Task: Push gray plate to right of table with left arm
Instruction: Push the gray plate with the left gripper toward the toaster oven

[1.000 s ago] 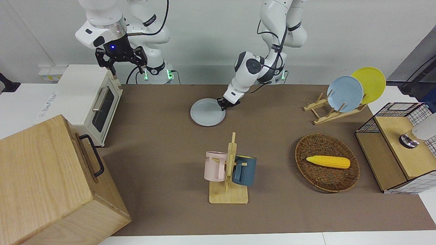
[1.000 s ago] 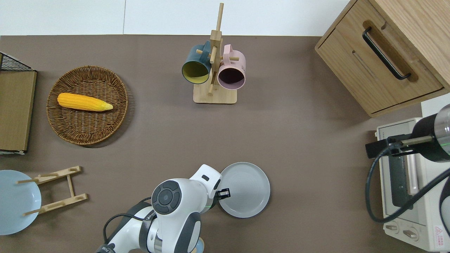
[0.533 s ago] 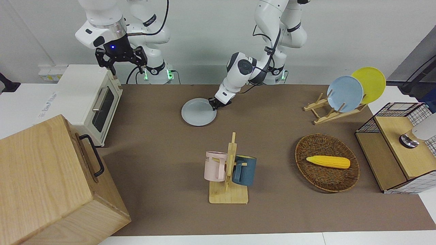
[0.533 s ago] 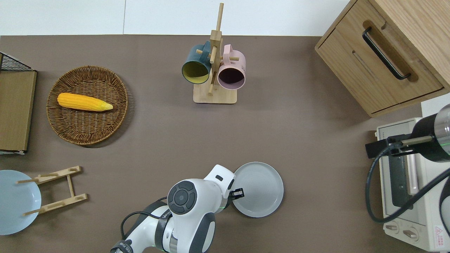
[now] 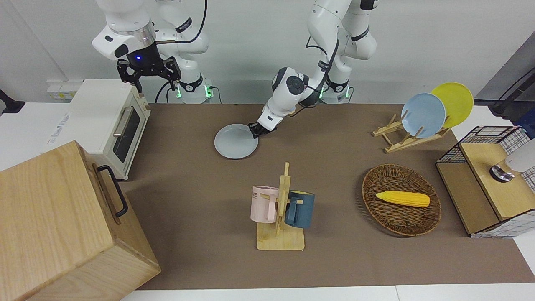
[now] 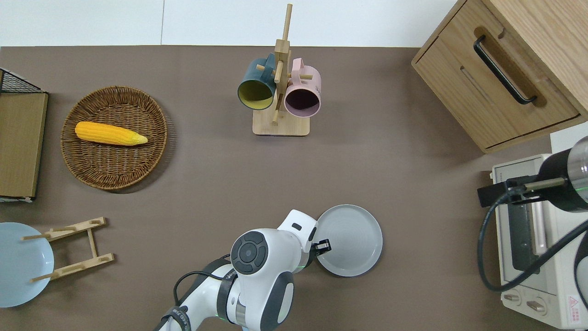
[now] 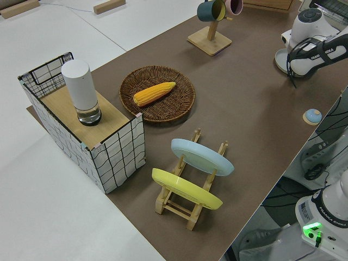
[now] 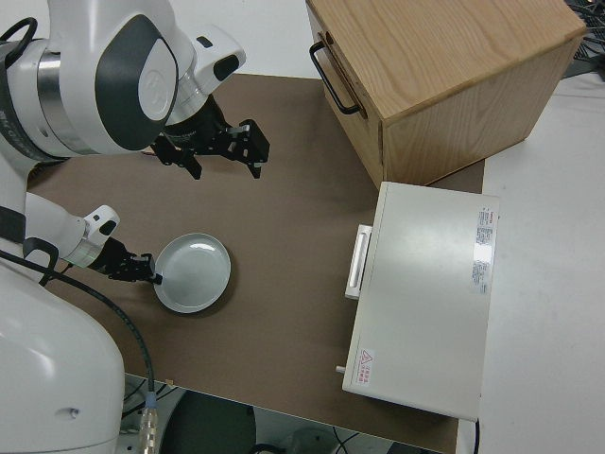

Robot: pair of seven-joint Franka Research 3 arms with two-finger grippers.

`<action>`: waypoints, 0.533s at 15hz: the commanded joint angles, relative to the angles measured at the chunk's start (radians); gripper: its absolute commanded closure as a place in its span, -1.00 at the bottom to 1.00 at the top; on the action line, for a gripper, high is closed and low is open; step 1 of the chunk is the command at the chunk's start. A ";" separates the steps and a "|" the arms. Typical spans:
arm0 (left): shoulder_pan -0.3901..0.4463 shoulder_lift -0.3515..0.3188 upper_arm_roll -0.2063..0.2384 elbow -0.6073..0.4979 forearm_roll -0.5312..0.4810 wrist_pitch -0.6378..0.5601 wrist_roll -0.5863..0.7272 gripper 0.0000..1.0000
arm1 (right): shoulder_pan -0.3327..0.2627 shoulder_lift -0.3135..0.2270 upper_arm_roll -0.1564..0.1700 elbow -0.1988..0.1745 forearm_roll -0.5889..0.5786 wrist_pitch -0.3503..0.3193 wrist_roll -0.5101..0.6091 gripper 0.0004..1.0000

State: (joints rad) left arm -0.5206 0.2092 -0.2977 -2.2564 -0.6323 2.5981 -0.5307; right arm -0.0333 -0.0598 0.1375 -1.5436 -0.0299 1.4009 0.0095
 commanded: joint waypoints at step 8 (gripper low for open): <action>-0.068 0.111 0.029 0.120 -0.021 0.025 -0.092 1.00 | -0.023 -0.009 0.019 0.000 -0.008 -0.014 -0.008 -0.99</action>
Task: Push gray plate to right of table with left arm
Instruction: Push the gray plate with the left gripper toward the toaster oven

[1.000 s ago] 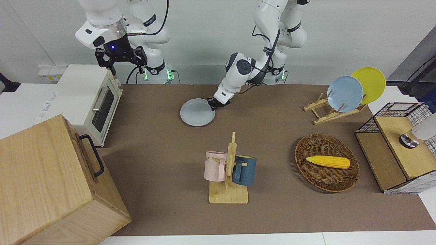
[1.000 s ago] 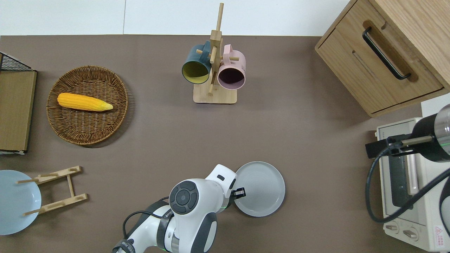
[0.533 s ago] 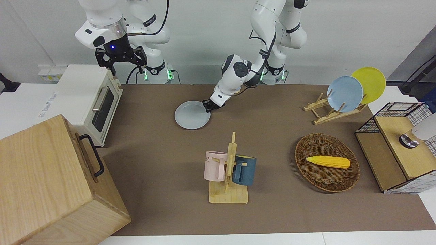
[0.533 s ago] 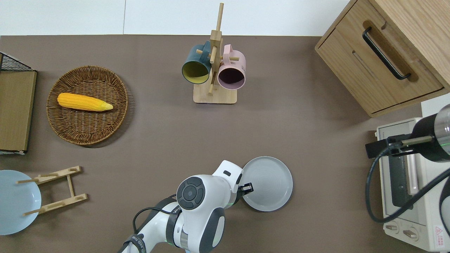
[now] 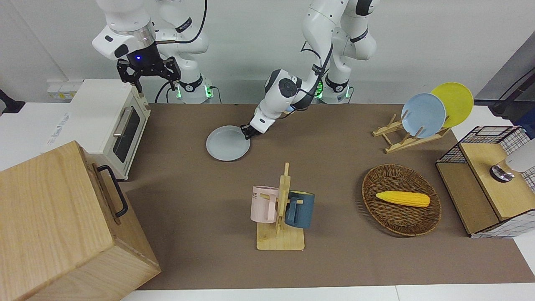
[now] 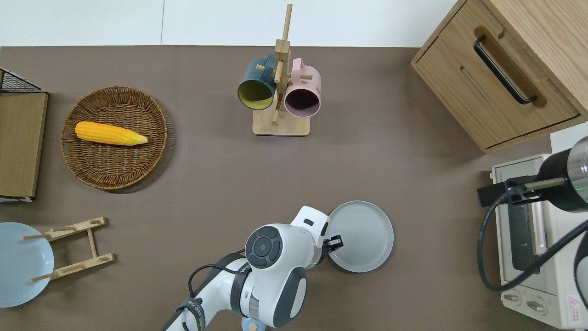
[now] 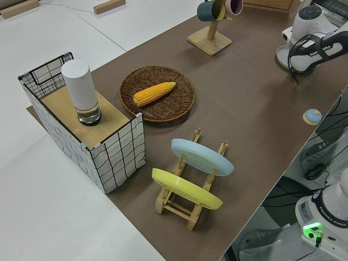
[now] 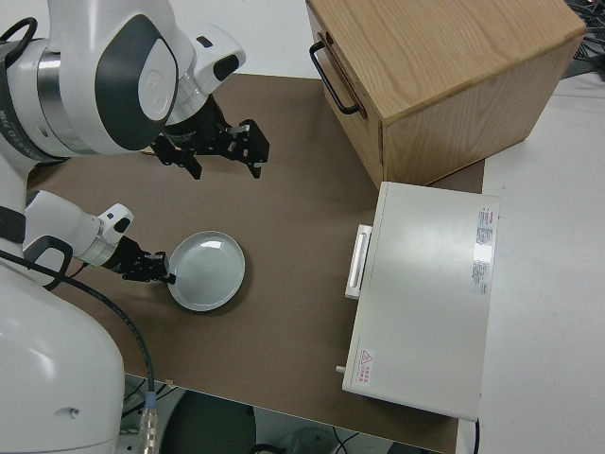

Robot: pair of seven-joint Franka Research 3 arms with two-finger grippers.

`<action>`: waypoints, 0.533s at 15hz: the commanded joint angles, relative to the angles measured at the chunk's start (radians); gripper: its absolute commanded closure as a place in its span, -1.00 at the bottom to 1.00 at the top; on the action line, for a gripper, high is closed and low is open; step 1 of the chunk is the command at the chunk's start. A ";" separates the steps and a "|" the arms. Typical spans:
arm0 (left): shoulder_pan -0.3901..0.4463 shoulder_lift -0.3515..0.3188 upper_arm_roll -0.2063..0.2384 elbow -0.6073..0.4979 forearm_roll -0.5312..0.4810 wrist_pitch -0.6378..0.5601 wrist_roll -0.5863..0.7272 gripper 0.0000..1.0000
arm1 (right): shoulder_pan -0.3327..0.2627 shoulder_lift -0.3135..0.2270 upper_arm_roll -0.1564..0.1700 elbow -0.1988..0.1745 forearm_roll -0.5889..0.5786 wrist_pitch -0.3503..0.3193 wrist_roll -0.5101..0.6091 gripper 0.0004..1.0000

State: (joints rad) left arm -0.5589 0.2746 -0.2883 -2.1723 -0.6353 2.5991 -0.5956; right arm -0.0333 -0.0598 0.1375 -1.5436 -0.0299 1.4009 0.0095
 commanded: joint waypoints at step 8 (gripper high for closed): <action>-0.016 0.015 0.020 0.039 -0.026 0.015 -0.035 0.20 | -0.024 -0.009 0.019 0.000 -0.008 -0.014 -0.008 -0.99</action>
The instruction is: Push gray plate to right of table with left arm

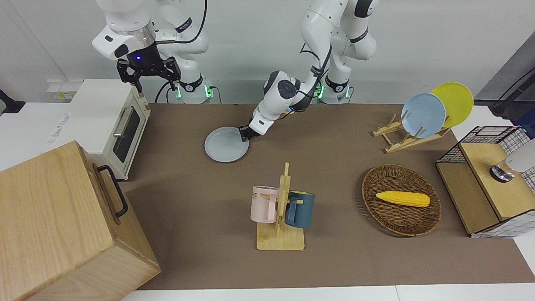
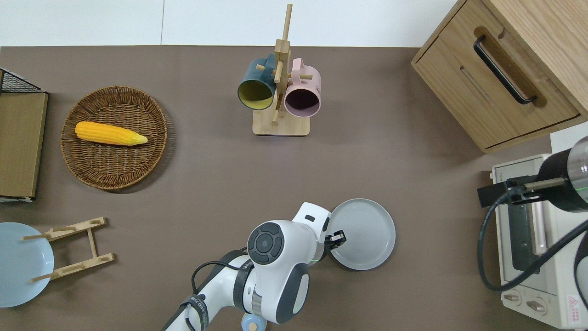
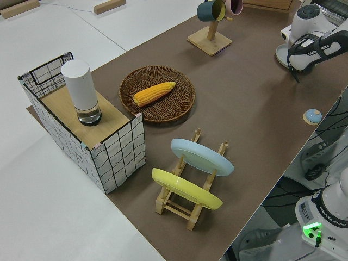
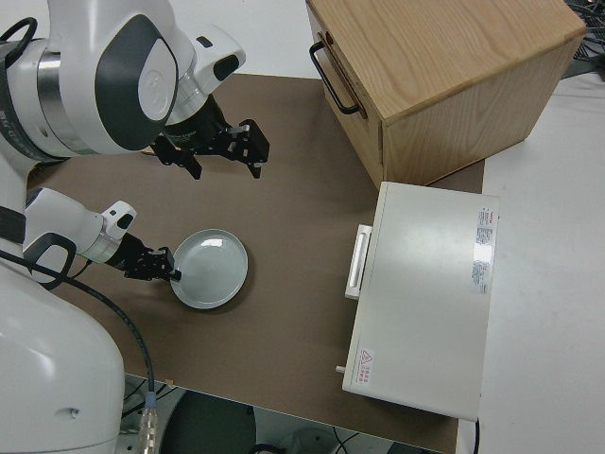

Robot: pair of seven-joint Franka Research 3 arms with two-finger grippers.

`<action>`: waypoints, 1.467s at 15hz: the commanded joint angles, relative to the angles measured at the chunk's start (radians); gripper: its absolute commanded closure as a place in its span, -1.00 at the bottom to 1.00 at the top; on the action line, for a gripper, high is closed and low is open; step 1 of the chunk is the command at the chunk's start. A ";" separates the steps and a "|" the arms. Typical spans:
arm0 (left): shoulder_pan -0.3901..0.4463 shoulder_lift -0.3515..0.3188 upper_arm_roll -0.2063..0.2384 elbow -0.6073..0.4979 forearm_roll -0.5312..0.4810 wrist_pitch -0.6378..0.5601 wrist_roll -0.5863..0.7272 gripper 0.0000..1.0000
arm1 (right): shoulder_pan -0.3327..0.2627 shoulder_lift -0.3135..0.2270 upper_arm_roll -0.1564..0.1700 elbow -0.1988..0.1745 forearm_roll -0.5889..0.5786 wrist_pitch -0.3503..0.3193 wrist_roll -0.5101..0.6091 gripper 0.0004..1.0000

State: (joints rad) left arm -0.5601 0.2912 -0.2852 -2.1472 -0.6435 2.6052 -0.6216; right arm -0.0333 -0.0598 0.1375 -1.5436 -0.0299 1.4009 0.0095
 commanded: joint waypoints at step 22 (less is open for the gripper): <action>0.201 -0.268 0.362 0.182 0.421 -0.700 0.379 -0.98 | -0.023 -0.009 0.019 0.000 -0.008 -0.014 -0.008 -0.99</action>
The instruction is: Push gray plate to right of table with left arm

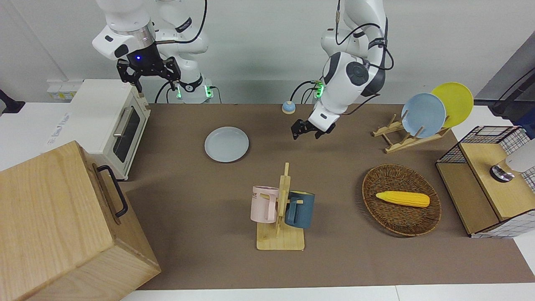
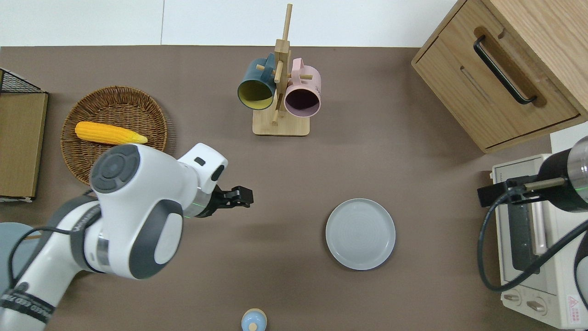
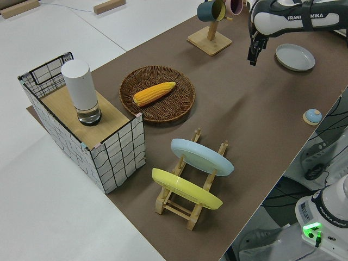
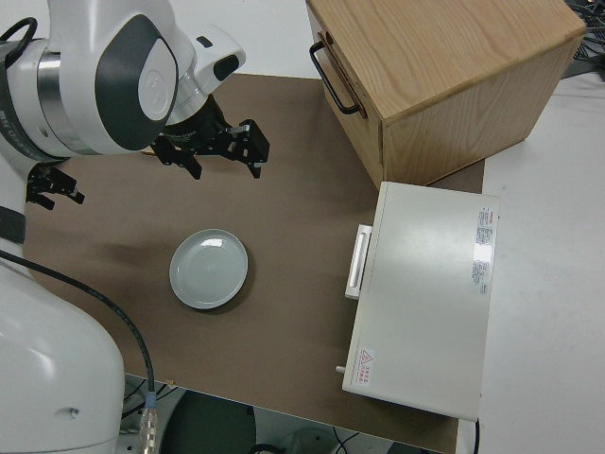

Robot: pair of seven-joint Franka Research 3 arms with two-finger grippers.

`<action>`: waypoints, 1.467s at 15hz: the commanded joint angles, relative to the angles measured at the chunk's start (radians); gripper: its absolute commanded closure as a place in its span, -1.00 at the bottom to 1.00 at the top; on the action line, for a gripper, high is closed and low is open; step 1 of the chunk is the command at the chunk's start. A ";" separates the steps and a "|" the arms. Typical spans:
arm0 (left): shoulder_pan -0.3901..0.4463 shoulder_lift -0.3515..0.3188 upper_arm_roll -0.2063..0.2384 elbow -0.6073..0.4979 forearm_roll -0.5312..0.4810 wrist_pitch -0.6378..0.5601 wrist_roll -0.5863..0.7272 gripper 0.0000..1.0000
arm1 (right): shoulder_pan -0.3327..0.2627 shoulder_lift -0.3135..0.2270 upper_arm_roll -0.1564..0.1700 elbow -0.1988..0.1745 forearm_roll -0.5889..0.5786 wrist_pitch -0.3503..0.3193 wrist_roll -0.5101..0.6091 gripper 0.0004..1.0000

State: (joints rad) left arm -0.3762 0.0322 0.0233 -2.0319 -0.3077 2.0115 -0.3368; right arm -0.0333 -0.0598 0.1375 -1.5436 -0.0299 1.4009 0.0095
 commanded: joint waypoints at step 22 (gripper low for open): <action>0.192 -0.046 0.139 0.512 0.352 -0.493 0.384 -0.99 | -0.024 -0.009 0.019 0.000 -0.008 -0.014 -0.008 -0.99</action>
State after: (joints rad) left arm -0.1938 -0.0291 0.1696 -1.5586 0.0267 1.5613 0.0419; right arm -0.0333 -0.0598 0.1375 -1.5436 -0.0299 1.4009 0.0095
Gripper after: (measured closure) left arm 0.004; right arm 0.004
